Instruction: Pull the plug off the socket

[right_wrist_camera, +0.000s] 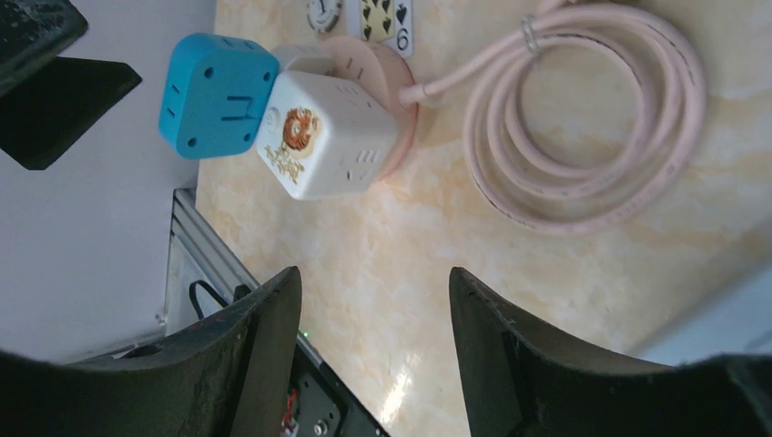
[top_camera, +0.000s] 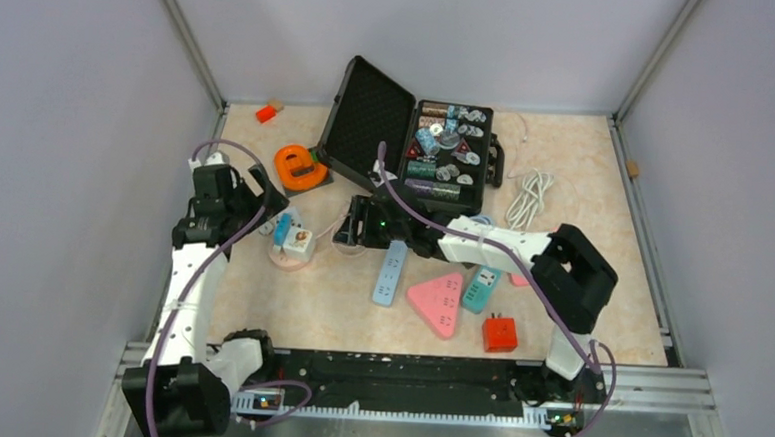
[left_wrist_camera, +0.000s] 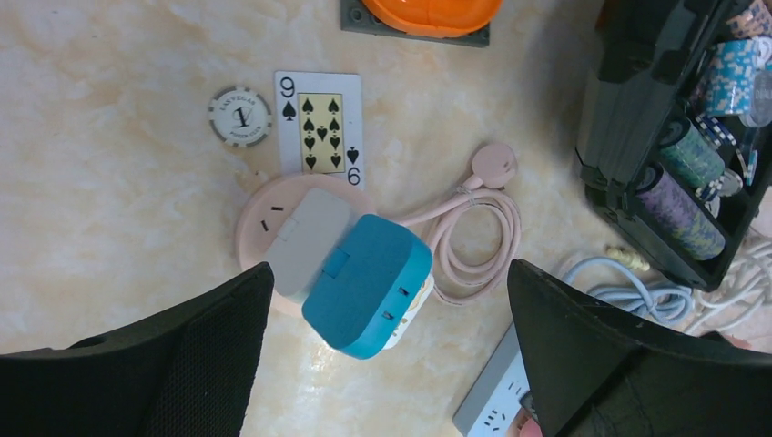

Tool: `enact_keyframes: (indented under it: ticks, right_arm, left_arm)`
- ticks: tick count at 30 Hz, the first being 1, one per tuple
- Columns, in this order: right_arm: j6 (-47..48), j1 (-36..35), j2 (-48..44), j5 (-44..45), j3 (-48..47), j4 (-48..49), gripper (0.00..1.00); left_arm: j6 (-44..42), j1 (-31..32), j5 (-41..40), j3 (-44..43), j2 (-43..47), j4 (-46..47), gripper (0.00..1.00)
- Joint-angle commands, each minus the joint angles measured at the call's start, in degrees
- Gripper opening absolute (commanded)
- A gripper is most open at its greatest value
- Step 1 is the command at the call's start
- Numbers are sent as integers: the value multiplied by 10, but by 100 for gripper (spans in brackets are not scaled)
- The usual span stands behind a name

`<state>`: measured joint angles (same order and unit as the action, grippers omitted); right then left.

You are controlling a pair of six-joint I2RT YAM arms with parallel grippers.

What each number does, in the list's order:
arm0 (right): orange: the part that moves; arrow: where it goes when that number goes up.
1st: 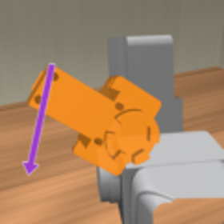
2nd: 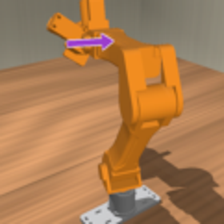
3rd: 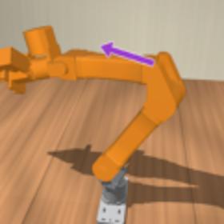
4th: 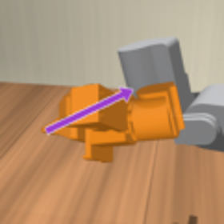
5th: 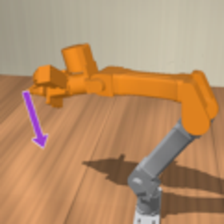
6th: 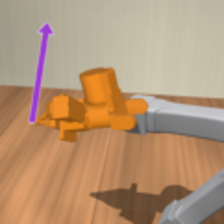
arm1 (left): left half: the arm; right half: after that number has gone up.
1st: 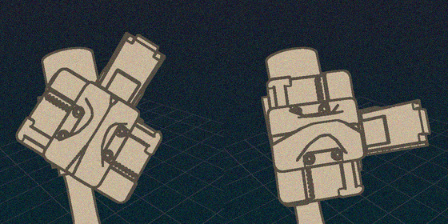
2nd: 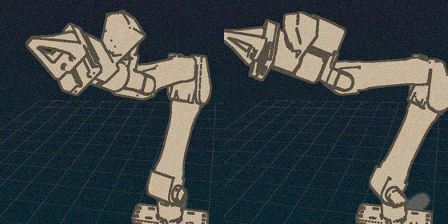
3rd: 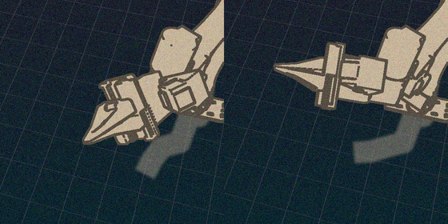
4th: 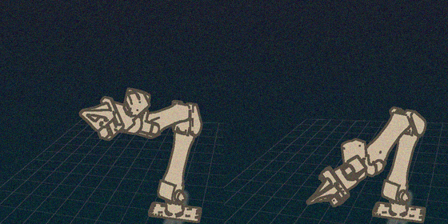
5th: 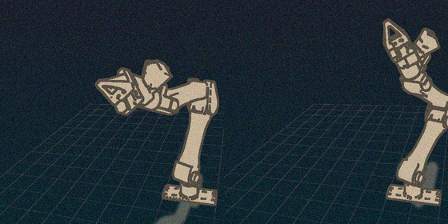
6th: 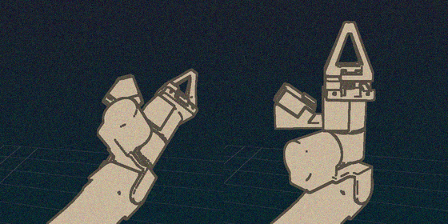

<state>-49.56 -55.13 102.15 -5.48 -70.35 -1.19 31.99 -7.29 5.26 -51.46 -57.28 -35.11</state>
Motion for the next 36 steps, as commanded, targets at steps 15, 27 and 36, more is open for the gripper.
enact_keyframes:
  ticks: [15, 27, 36]
  right_arm:
    - [-2, -9, 27, -58, -3, 91, 56]
    - [-18, -4, 7, -92, 22, 103, 54]
    - [-19, -3, 4, -98, 26, 105, 53]
  left_arm:
    - [58, -15, 29, -54, -194, 45, 97]
    - [106, -20, -47, -44, -287, 75, 60]
    - [109, -17, -33, 42, -286, 87, 50]
